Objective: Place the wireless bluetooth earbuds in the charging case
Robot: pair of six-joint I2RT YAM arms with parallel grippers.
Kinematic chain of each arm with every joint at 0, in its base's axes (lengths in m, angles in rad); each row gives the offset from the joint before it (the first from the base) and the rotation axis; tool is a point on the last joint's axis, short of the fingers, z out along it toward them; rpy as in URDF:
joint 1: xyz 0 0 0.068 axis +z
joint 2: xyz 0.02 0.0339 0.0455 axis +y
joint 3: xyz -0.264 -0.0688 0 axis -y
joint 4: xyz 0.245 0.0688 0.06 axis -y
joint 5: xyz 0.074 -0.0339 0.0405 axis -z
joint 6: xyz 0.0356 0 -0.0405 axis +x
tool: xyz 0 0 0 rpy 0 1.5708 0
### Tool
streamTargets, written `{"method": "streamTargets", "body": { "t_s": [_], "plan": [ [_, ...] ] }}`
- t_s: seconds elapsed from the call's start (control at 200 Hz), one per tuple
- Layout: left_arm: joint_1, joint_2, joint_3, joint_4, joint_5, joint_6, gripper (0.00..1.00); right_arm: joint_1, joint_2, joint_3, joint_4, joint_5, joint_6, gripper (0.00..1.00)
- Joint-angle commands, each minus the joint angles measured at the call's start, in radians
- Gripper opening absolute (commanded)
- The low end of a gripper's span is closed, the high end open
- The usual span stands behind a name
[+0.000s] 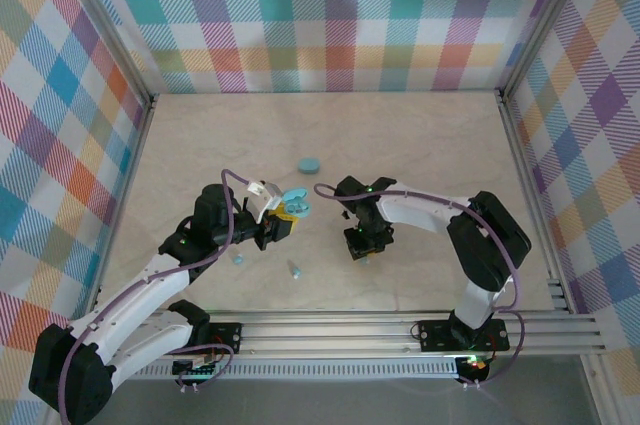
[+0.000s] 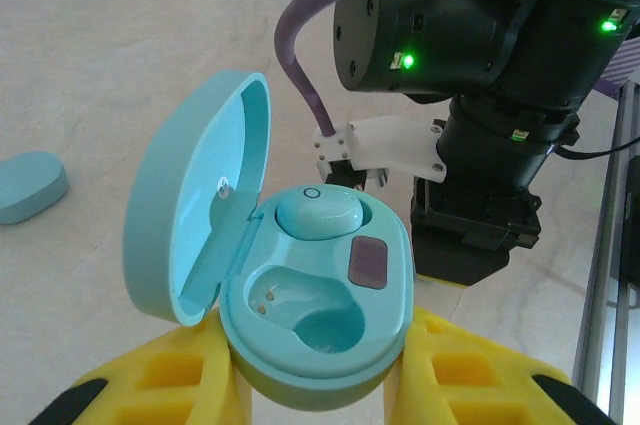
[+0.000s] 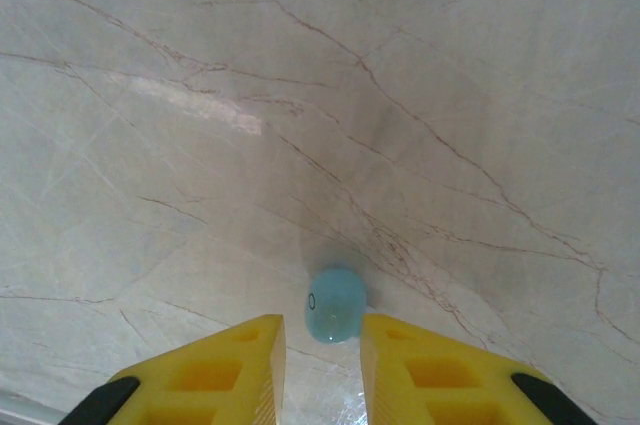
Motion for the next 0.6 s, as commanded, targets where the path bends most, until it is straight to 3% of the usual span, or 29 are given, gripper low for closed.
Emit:
{"method": "streamTargets", "body": {
  "t_s": [0.0, 0.595],
  "plan": [
    [0.004, -0.003, -0.006, 0.026, 0.012, 0.009, 0.14, 0.012, 0.019, 0.021, -0.016, 0.006, -0.015, 0.29],
    [0.005, -0.026, -0.004, 0.002, 0.009, 0.008, 0.15, 0.026, 0.078, 0.041, -0.011, 0.02, -0.022, 0.3]
  ]
}}
